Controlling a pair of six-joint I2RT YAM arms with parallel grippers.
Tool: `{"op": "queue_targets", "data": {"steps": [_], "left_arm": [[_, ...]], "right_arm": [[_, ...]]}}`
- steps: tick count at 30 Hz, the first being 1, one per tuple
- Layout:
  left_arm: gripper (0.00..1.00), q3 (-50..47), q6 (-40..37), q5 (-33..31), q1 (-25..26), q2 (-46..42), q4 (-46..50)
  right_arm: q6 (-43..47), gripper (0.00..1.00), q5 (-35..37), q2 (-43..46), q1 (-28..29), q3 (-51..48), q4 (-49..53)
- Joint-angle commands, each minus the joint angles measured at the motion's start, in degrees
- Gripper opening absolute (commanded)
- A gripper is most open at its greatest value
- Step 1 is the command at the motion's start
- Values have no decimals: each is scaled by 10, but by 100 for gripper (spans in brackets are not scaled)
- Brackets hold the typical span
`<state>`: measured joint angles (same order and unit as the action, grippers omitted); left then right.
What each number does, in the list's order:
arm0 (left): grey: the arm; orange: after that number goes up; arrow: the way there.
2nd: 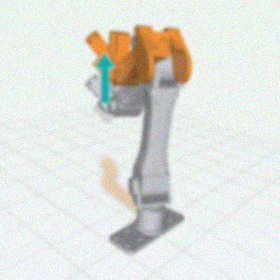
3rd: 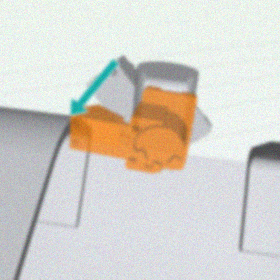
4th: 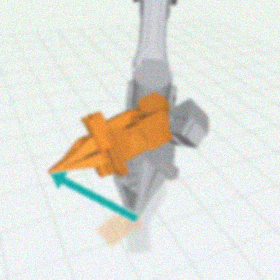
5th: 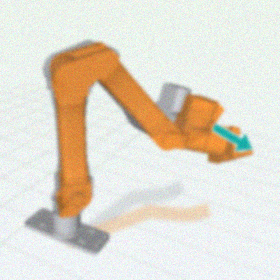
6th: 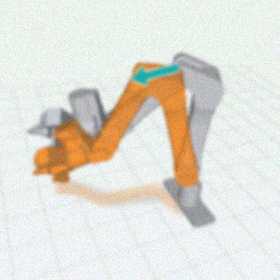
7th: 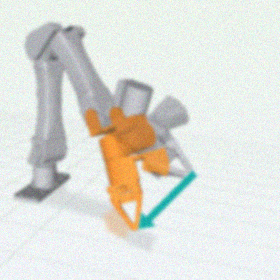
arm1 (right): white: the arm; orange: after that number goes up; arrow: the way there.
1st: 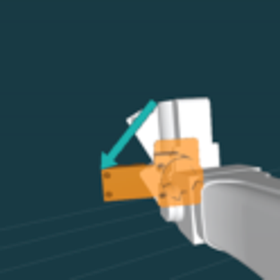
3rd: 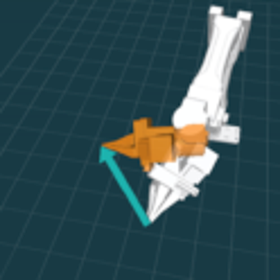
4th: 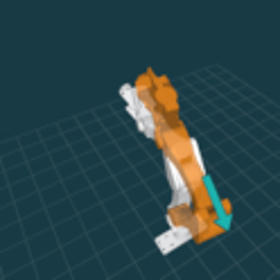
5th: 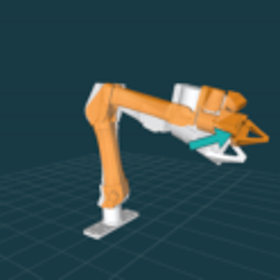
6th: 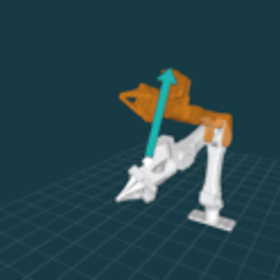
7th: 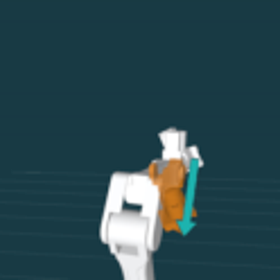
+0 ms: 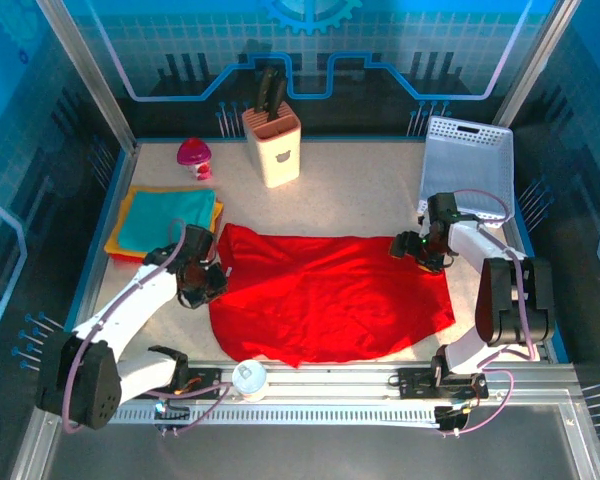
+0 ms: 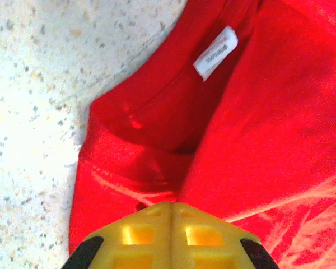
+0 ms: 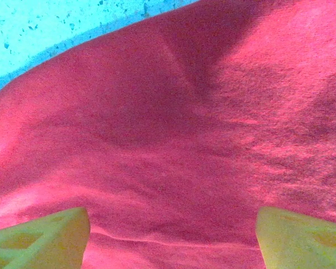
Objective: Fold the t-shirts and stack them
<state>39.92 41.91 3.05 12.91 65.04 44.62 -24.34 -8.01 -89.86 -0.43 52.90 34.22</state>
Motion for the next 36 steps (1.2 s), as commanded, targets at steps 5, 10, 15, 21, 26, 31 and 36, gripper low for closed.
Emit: {"op": "queue_targets", "data": {"steps": [5, 10, 15, 21, 26, 31, 36], "left_arm": [[0, -29, 43, 30, -3, -67, 63], [0, -56, 68, 41, -2, -85, 66], [15, -71, 99, 13, 33, -80, 72], [48, -13, 60, -20, 38, -45, 85], [49, 125, -37, -15, 15, 56, 62], [47, 231, -78, 39, 15, 184, 6], [42, 296, -82, 71, 16, 323, -22]], "right_arm": [[-3, 78, -9, -12, 12, 6, -5], [-6, 78, -10, -16, 18, 7, -8], [-7, 78, -4, -13, 19, 3, -9], [-7, 78, 6, -6, 24, 7, -1], [-4, 79, 25, 2, 39, 44, 27], [-7, 80, 29, 0, 52, 69, 37], [-17, 80, 33, -34, 75, 97, 49]]}}
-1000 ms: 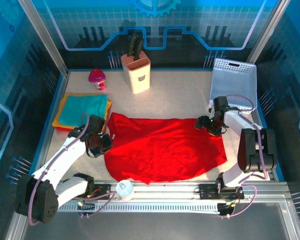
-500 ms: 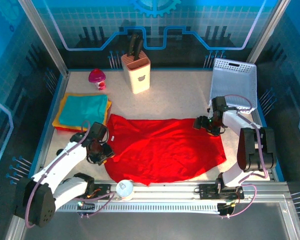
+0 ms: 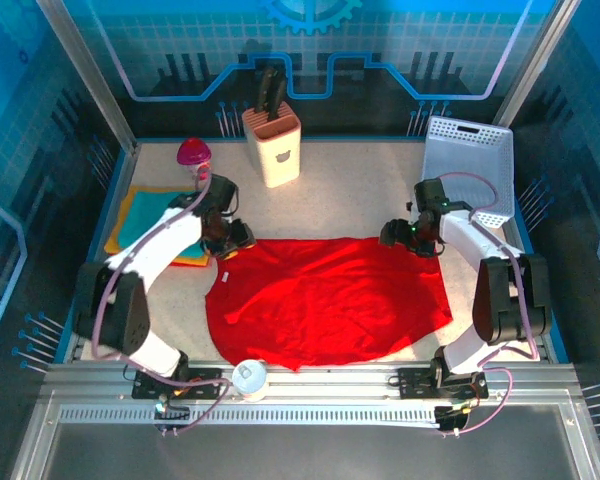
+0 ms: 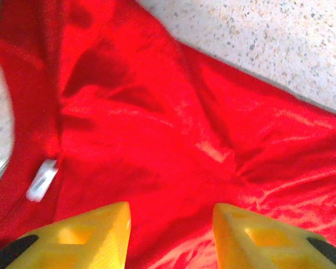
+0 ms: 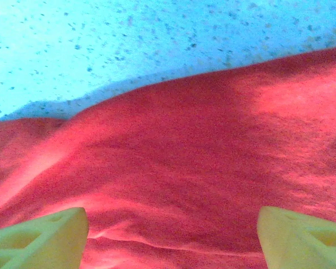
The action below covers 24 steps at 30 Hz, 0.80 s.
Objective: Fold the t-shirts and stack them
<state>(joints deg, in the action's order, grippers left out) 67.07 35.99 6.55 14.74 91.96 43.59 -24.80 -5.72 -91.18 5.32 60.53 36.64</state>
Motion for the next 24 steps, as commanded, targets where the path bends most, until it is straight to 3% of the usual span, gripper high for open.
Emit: {"op": "queue_targets", "data": {"steps": [1, 12, 24], "left_arm": [[41, 36, -25, 40, -1, 80, -12], [37, 153, -43, 43, 6, 278, 8], [34, 372, -52, 32, -26, 425, 87]], "right_arm": [[-17, 80, 20, -30, 22, 23, 28], [-61, 79, 71, -155, 56, 79, 32], [-44, 78, 105, -291, 52, 291, 57]]}}
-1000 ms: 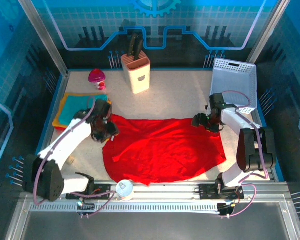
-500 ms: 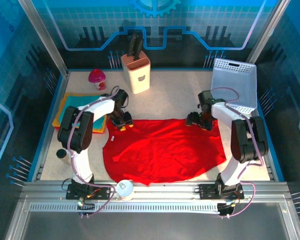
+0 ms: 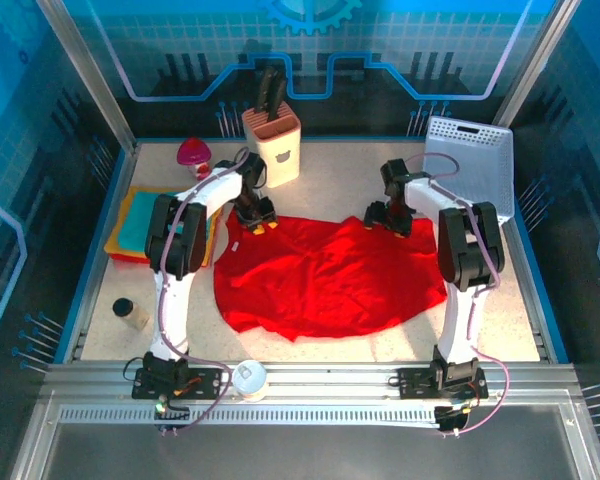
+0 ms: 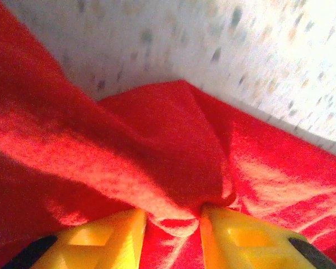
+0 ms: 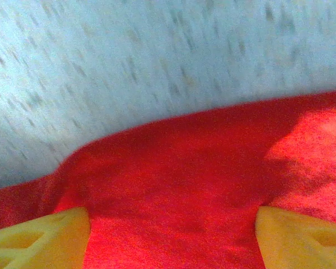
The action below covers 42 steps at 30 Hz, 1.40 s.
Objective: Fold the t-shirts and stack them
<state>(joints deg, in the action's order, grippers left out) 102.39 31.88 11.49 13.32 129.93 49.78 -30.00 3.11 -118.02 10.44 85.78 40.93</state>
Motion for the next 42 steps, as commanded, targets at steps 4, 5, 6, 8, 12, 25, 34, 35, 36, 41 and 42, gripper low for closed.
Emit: {"op": "queue_targets", "data": {"steps": [4, 5, 6, 8, 12, 25, 34, 35, 36, 41, 42], "left_arm": [[35, 56, -8, -22, -20, 58, 40], [35, 59, -9, -21, -22, 57, 44], [35, 61, -9, -23, -24, 54, 48], [36, 52, -8, -27, -26, 43, 46], [36, 4, -7, -26, -30, 26, 30], [39, -83, 11, -20, -33, -48, -14], [61, -160, -46, -20, -24, -266, 36], [62, -189, -46, -20, -22, -298, 37], [63, -222, -41, -22, -18, -331, 35], [59, -394, 24, -17, 11, -477, 28], [57, -429, 41, -18, 23, -504, 28]], "right_arm": [[13, 78, 18, -52, -5, 84, 25], [13, 78, 20, -52, -7, 85, 26], [13, 78, 20, -48, -7, 83, 25], [12, 78, 21, -30, -8, 66, 19], [7, 79, 32, 29, -20, -13, -12], [33, 80, 10, 125, -102, -129, -56], [44, 100, -41, 291, -72, -210, -62], [41, 100, -50, 310, -71, -224, -63], [36, 100, -58, 329, -70, -239, -62], [22, 100, -80, 405, -65, -304, -51], [19, 100, -72, 422, -61, -316, -47]]}}
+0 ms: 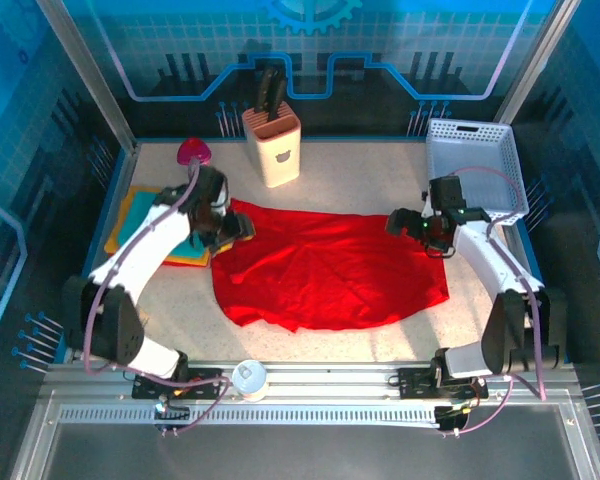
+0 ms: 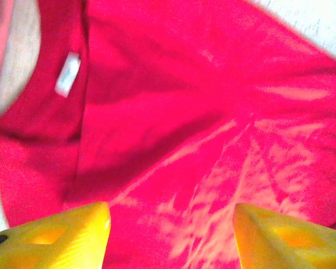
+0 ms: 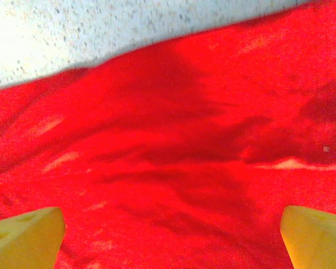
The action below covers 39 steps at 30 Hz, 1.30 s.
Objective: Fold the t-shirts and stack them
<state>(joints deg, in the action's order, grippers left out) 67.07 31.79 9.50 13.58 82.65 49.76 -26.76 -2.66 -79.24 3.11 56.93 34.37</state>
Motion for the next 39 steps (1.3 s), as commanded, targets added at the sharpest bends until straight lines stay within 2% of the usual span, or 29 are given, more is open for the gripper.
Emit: {"op": "queue_targets", "data": {"steps": [1, 8, 14, 18, 23, 29, 34, 39], "left_arm": [[56, -103, 59, -3, 33, -53, 28], [48, -249, 200, -30, 156, -179, 16], [46, -320, 255, -51, 218, -183, -25], [45, -330, 262, -61, 229, -147, -55], [45, -331, 267, -82, 230, -116, -100], [41, -319, 261, -96, 230, -83, -117], [35, -326, 256, -110, 230, -69, -118], [28, -315, 245, -138, 230, -57, -106]], "right_arm": [[-16, 100, -6, 48, 16, -36, 23], [-53, 100, 64, 104, 20, -92, 70], [-74, 100, 61, 125, 13, -131, 86], [-87, 100, 62, 139, 0, -154, 112], [-102, 94, 62, 154, -52, -180, 150], [-132, 88, 48, 181, -62, -204, 143], [-125, 81, 40, 150, -71, -203, 107], [-123, 69, 35, 102, -72, -201, 75]]}}
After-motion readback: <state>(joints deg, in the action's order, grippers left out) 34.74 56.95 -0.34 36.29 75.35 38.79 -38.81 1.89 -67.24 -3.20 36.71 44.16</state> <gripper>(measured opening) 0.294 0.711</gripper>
